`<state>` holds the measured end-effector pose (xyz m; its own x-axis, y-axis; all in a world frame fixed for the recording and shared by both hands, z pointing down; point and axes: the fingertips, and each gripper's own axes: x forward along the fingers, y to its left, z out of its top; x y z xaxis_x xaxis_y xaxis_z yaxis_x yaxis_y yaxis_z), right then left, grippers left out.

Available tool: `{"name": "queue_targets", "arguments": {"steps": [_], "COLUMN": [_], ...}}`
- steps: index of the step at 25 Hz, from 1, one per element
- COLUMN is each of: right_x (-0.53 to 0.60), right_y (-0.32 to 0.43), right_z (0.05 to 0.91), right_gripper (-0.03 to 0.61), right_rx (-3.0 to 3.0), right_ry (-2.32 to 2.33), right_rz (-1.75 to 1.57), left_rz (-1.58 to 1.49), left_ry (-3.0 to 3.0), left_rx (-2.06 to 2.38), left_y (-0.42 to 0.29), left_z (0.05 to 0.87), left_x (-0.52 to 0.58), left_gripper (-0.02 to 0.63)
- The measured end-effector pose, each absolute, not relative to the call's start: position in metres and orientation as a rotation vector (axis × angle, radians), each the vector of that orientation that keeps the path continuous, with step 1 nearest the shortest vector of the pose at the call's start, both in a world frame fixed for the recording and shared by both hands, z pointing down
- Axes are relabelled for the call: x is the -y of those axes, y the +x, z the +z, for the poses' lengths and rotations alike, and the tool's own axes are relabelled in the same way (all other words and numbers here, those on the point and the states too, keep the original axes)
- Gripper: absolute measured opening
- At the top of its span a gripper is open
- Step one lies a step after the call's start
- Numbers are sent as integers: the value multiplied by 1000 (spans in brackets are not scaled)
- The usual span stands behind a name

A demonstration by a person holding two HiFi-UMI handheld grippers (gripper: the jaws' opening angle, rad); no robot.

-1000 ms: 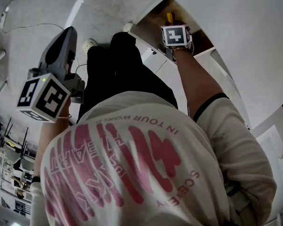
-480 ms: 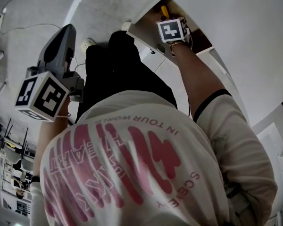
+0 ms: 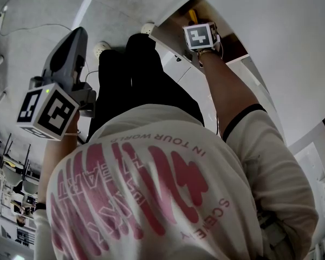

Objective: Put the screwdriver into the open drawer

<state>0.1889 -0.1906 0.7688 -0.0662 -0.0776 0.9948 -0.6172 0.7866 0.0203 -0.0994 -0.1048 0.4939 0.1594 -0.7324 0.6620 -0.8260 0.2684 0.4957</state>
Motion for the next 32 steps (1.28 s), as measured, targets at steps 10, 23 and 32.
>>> {"name": "queue_targets", "arguments": {"steps": [10, 23, 32], "right_x": [187, 188, 189], "right_y": [194, 192, 190], "right_z": [775, 776, 776], "right_gripper": [95, 100, 106], "right_rx": [1612, 1587, 1590], "right_ry": [588, 579, 580], "right_rz": [484, 467, 447], "left_rz": [113, 103, 112], "left_ry": [1484, 1484, 1457], "left_rx": [1586, 1591, 1627], "left_y": [-89, -99, -107], "left_z": [499, 494, 497], "left_x": [97, 101, 97], "left_gripper": [3, 3, 3]}}
